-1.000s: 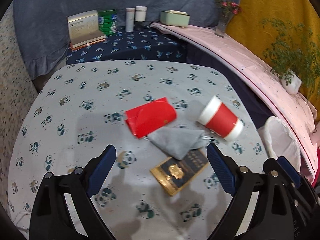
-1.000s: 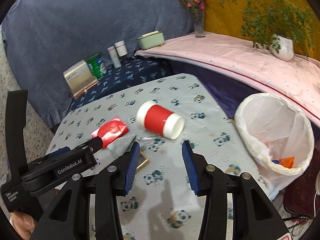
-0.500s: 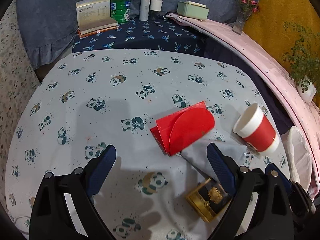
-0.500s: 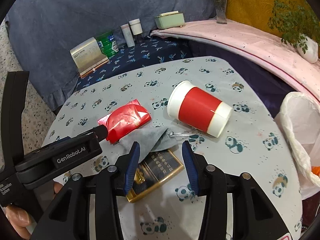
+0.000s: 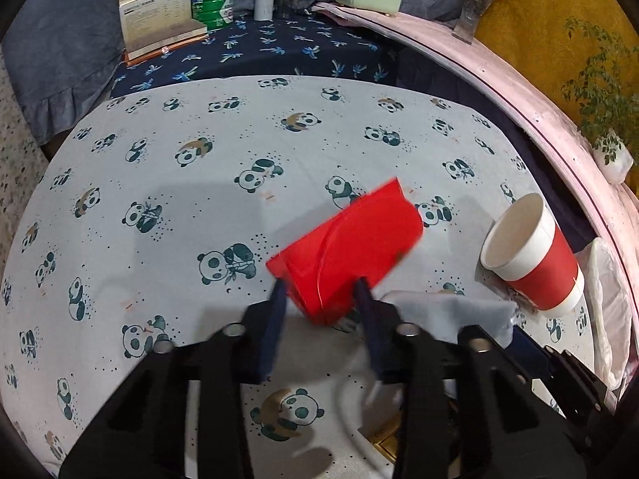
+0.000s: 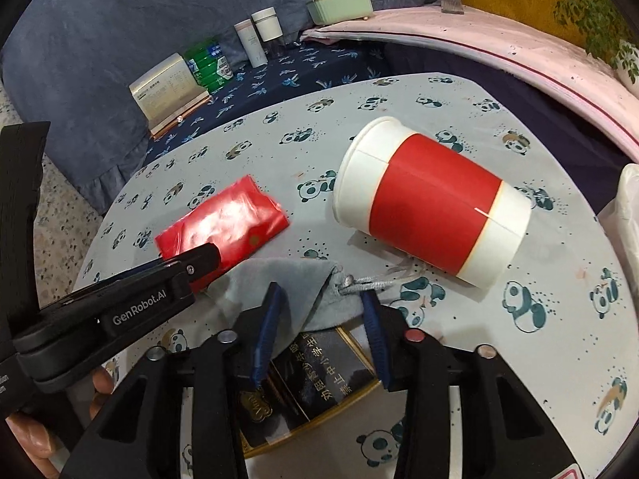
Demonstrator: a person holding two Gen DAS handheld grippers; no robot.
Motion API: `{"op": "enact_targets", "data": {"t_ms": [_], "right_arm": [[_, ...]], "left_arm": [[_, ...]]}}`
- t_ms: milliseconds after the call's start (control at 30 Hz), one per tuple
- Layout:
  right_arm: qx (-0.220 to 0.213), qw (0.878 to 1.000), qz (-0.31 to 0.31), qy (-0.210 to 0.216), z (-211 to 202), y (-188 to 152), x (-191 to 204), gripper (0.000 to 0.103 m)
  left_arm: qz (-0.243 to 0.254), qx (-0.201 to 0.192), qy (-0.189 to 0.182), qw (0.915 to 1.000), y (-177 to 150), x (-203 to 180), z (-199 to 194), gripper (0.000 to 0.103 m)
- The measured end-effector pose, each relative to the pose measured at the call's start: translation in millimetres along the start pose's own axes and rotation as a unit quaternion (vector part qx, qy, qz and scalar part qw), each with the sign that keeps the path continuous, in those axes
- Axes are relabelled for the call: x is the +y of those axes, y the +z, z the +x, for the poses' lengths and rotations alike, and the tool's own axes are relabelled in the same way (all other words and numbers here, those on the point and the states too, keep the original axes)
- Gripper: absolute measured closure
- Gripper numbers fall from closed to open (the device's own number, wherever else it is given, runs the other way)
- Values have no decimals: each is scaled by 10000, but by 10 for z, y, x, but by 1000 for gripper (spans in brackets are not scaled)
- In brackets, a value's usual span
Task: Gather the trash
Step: 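Carry the red card and grey cloth over the bin with both grippers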
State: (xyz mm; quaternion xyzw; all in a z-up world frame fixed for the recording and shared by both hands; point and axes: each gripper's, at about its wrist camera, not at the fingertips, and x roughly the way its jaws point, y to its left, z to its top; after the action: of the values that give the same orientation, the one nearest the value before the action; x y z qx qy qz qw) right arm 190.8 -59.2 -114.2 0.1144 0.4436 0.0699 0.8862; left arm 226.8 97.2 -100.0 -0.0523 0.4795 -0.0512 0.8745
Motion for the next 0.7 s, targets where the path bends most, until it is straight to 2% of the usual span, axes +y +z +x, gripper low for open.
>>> {"op": "enact_targets", "data": {"t_ms": [33, 67, 167, 333, 700], "right_arm": [[-9, 10000, -17, 20, 4, -1, 10, 78], [-33, 10000, -50, 23, -4, -2, 28, 86], [-84, 9999, -106, 72, -45, 17, 68, 94], [-309, 9993, -188, 114, -249, 30, 139, 95], [-829, 9965, -75, 51, -874, 42, 75, 95]], "left_arm": [[35, 6, -8, 10000, -7, -12, -2, 89], [51, 8, -16, 10000, -11, -14, -7, 93], [43, -71, 3, 10000, -29, -34, -64, 97], [28, -175, -32, 9998, -51, -50, -218, 102], [197, -509, -138, 9984, -153, -262, -764, 103]]}}
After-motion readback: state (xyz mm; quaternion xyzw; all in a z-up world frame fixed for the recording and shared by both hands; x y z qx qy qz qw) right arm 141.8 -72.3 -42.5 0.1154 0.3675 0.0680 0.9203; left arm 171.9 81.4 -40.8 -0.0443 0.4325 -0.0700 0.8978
